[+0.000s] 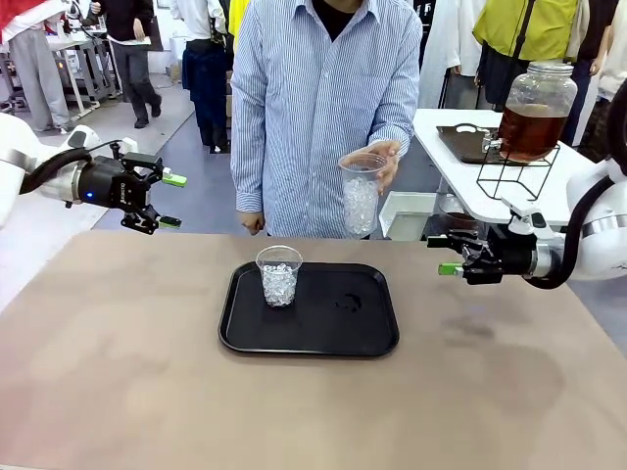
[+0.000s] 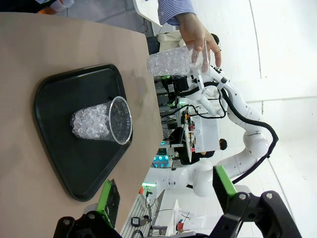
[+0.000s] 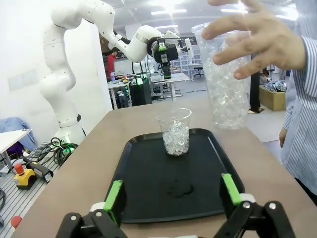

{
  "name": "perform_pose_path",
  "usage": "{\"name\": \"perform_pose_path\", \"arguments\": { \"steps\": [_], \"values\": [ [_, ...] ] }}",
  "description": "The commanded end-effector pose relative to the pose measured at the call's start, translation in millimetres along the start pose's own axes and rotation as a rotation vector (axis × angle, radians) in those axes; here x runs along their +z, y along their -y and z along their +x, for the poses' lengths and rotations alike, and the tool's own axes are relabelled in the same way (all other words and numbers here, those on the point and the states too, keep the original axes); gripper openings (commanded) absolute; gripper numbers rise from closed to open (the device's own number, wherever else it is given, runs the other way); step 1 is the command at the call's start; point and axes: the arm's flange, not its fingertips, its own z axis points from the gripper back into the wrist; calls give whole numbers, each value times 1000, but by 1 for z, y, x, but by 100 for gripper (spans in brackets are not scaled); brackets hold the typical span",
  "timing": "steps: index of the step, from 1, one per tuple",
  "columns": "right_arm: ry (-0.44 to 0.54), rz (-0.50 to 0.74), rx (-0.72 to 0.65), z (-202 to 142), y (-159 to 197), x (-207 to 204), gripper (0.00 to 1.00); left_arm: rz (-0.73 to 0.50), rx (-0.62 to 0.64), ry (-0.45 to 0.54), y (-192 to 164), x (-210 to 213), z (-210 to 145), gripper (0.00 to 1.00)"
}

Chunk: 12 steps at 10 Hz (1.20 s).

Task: Pour the drink into the iced cup.
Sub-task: Pick up the iced cup indicated by the human and present it to them.

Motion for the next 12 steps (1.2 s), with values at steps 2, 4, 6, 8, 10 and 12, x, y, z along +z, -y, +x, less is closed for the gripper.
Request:
{"name": "perform_pose_path", "arguments": {
  "steps": [2,4,6,8,10,12],
  "values": [
    [-1,3,3,3,2,-1,100,-1,-2,1,2,1,-2,100],
    [-1,3,3,3,2,-1,100,-1,-2,1,2,1,-2,100],
    [-1,3,3,3,2,-1,100,-1,-2,1,2,1,-2,100],
    [-1,3,3,3,2,-1,100,-1,-2,1,2,1,-2,100],
    [-1,3,3,3,2,-1,100,-1,-2,1,2,1,-2,100],
    [-1,3,3,3,2,-1,100,-1,-2,1,2,1,-2,100]
  ]
}}
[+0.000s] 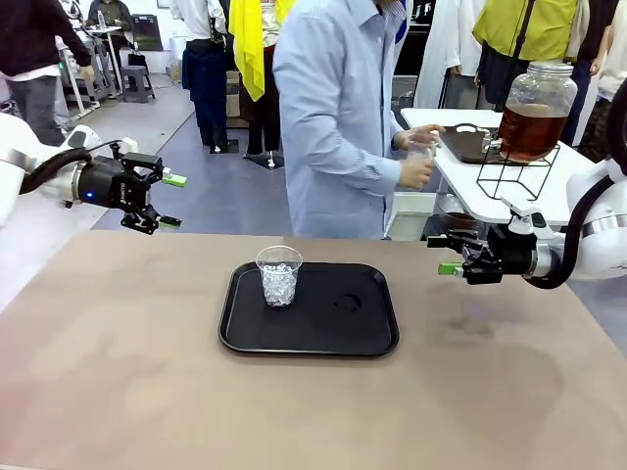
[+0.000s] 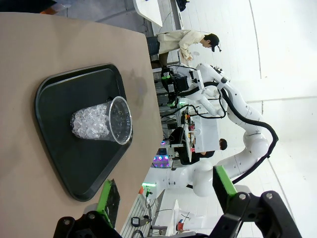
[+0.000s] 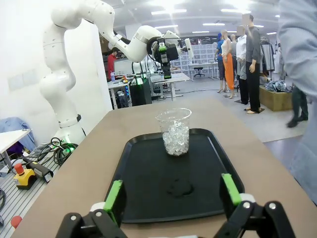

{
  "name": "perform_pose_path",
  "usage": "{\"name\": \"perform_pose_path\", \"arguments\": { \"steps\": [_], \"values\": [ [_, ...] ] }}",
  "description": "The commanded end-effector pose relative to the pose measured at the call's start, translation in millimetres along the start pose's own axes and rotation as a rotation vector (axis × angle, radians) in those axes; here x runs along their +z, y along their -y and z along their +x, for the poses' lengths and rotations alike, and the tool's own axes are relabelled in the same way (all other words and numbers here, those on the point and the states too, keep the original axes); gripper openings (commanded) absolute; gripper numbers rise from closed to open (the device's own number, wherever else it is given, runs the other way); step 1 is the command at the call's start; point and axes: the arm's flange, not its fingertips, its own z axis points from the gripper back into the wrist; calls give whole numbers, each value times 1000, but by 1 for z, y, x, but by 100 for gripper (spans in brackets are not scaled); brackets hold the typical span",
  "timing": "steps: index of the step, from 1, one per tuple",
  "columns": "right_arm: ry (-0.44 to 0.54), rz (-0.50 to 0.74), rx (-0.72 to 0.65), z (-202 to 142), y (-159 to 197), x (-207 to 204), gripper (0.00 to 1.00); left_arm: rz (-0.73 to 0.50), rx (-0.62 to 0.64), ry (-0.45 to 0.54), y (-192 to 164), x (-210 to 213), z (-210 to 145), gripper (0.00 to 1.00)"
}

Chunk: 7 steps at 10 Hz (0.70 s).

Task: Pour the drink into the iced cup.
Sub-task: Pick up the iced cup indicated by the human and present it to them.

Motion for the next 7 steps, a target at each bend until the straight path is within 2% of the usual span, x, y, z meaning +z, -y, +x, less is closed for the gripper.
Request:
{"name": "perform_pose_path", "arguments": {
  "steps": [1,7],
  "values": [
    [-1,3,3,3,2,-1,100,-1,-2,1,2,1,-2,100],
    [-1,3,3,3,2,-1,100,-1,-2,1,2,1,-2,100]
  ]
}}
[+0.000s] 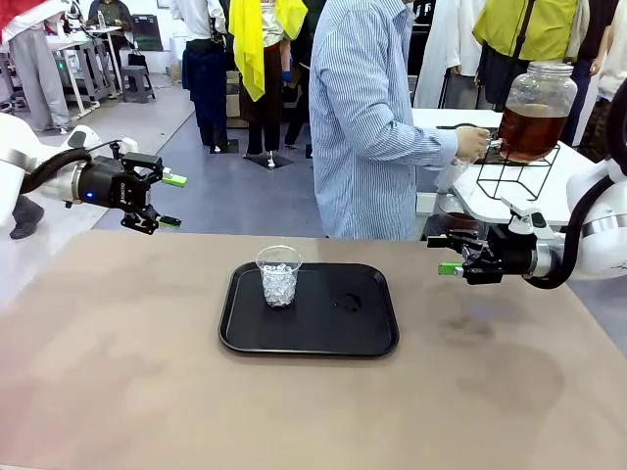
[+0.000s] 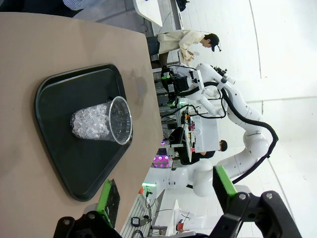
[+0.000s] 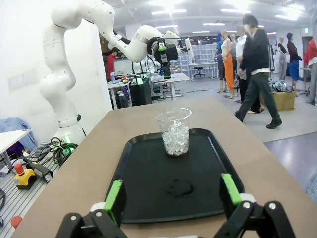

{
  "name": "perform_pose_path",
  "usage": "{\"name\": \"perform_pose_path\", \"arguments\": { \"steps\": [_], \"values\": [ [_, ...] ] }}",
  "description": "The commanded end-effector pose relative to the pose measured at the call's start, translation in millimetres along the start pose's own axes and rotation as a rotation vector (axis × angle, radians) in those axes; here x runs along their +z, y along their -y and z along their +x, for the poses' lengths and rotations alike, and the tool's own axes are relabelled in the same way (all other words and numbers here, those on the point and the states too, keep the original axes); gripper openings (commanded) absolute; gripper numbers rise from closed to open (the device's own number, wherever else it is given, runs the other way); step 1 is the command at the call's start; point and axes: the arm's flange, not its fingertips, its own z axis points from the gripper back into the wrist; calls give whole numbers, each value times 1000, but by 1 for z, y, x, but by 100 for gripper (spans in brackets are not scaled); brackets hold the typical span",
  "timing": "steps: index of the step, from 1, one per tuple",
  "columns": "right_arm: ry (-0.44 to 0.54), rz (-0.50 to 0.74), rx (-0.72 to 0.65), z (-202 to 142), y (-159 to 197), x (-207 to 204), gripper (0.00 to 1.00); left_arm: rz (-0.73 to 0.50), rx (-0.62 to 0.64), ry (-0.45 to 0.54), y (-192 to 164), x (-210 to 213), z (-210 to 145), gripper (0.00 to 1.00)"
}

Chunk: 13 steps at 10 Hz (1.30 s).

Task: Pour the drink into the iced cup.
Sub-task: Pick up the iced cup indicated by the human and present it to them.

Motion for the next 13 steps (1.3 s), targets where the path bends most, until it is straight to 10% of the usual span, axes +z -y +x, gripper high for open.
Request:
{"name": "perform_pose_path", "arguments": {
  "steps": [1,13],
  "values": [
    [-1,3,3,3,2,-1,100,-1,-2,1,2,1,-2,100],
    [-1,3,3,3,2,-1,100,-1,-2,1,2,1,-2,100]
  ]
}}
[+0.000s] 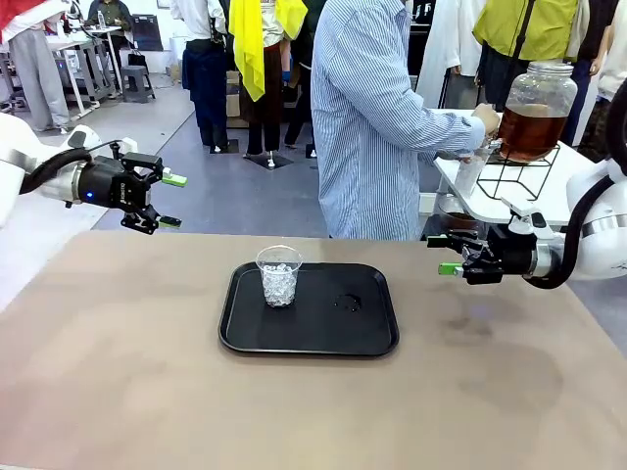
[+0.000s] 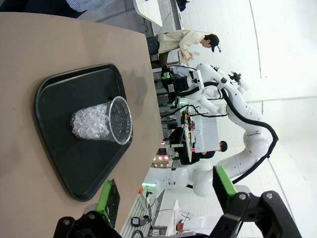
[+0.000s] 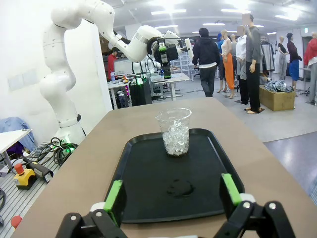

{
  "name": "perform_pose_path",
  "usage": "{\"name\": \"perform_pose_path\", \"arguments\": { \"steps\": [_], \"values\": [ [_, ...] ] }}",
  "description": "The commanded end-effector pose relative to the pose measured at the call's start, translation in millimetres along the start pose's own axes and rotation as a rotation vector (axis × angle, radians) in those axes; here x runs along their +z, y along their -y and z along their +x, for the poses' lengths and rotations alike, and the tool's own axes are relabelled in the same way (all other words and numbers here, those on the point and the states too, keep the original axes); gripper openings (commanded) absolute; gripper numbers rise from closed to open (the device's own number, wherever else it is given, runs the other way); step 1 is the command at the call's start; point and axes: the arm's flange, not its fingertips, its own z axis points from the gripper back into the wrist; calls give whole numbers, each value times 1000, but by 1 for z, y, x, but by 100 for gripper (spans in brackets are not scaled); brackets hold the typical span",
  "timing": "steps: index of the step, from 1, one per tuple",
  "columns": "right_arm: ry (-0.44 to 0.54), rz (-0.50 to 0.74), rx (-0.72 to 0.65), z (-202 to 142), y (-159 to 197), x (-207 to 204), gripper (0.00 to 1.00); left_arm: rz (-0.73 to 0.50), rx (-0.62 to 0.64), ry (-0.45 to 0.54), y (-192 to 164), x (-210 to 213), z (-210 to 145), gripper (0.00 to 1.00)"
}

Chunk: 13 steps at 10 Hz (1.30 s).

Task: Pour the drink into the iced cup.
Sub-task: Pick up the iced cup indicated by the human and present it to them.

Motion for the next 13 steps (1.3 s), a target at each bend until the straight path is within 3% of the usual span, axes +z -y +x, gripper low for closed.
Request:
{"name": "perform_pose_path", "arguments": {
  "steps": [1,13],
  "values": [
    [-1,3,3,3,2,-1,100,-1,-2,1,2,1,-2,100],
    [-1,3,3,3,2,-1,100,-1,-2,1,2,1,-2,100]
  ]
}}
